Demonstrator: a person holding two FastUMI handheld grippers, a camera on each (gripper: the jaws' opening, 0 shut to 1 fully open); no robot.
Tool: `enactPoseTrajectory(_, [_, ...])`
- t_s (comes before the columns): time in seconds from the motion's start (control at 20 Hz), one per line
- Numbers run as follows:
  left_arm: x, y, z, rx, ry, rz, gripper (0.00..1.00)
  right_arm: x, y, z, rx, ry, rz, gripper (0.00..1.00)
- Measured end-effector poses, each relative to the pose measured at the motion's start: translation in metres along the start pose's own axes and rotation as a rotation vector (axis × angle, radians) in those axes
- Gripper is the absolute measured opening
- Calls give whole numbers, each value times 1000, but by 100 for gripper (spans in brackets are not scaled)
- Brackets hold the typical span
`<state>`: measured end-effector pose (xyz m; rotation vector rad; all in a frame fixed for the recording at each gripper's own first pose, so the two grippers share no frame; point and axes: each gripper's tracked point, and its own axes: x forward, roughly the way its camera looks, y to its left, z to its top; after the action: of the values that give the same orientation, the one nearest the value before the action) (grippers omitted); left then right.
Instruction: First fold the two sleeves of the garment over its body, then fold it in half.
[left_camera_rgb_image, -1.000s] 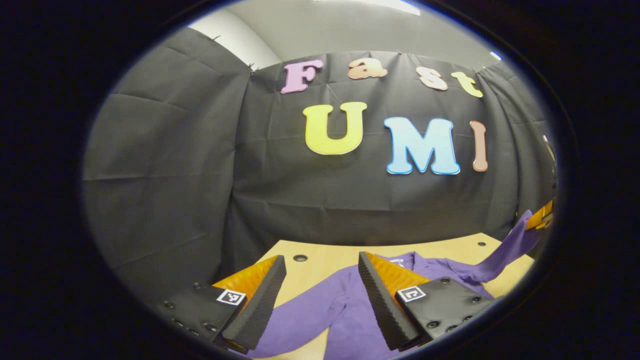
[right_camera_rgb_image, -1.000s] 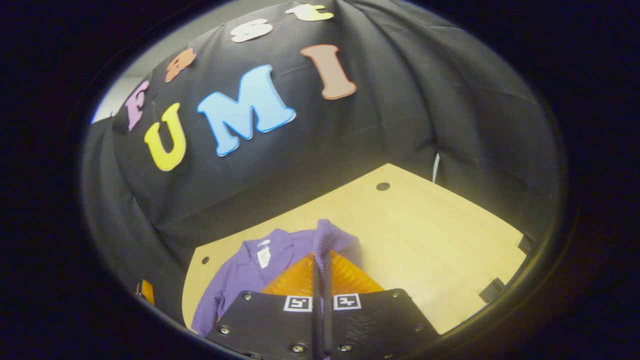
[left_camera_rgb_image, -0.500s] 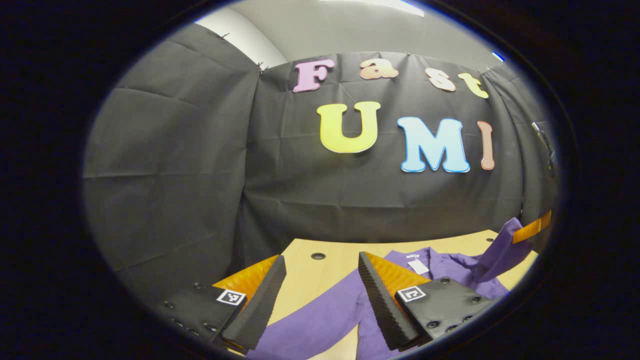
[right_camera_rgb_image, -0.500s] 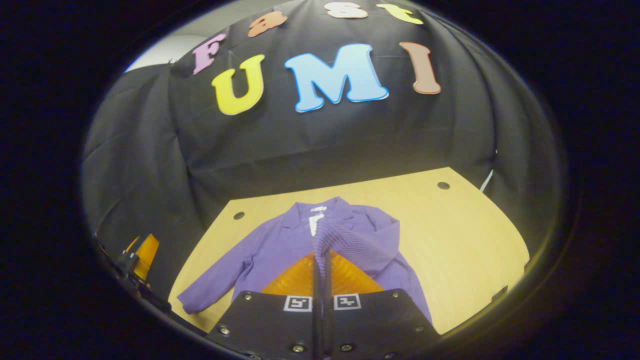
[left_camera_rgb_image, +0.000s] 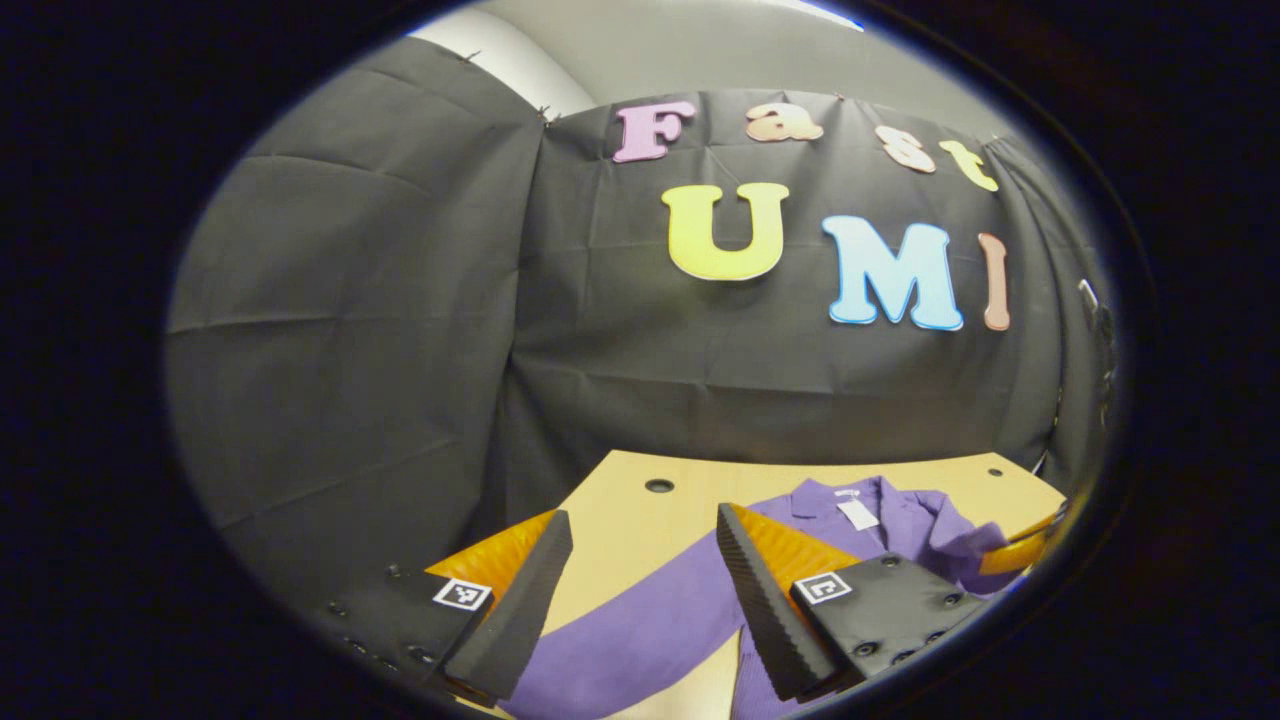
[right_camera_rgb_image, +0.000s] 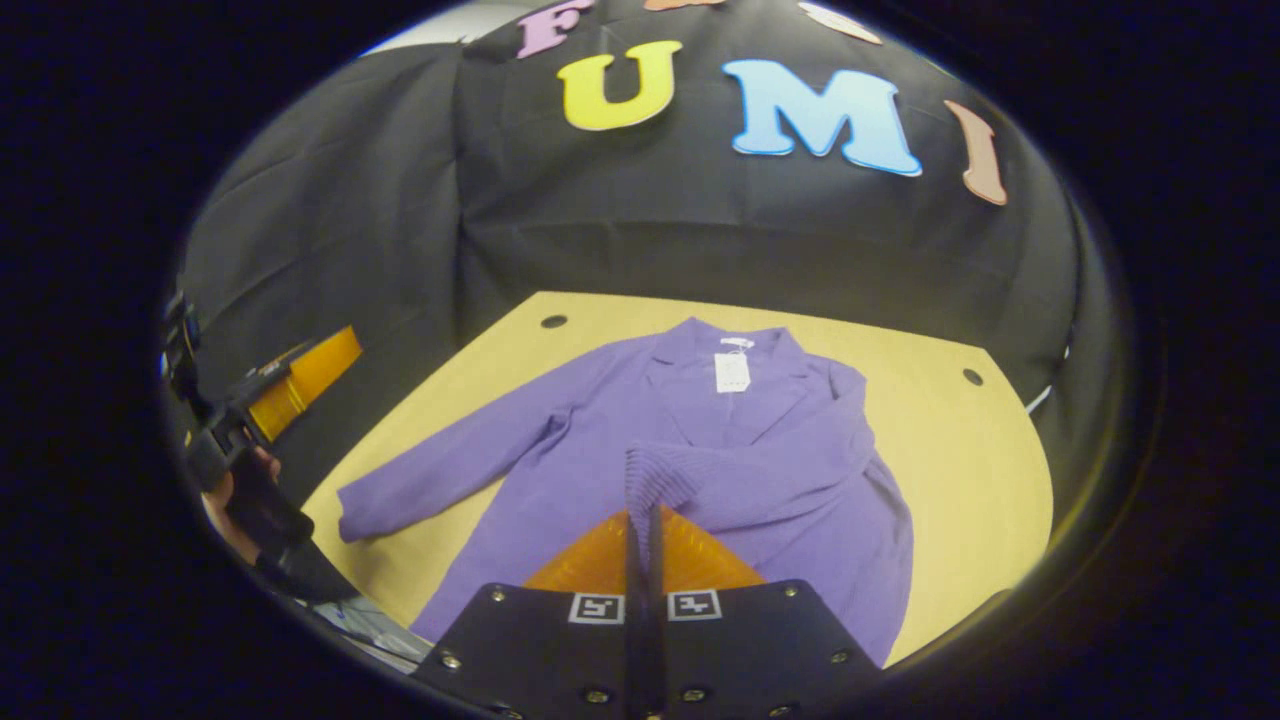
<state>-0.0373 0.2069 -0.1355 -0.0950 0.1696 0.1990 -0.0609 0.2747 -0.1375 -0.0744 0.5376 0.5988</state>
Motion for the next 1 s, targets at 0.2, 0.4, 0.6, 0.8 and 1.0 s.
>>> enactPoseTrajectory(0.2, [-3,9,-13,6,24,23,96,21,7,-28,-21,55,10,2])
enactPoseTrajectory(0.4, [-14,19,-16,6,30,59,96,23,14,-37,-30,79,30,1])
enactPoseTrajectory(0.6, [-19,17,-21,5,41,69,96,21,29,-38,-30,79,91,29])
enactPoseTrajectory(0.8, [-25,15,-22,-7,44,83,96,16,33,-27,-40,33,107,76])
enactPoseTrajectory(1.0, [-27,21,-37,-56,82,148,96,5,22,3,-72,-65,76,91])
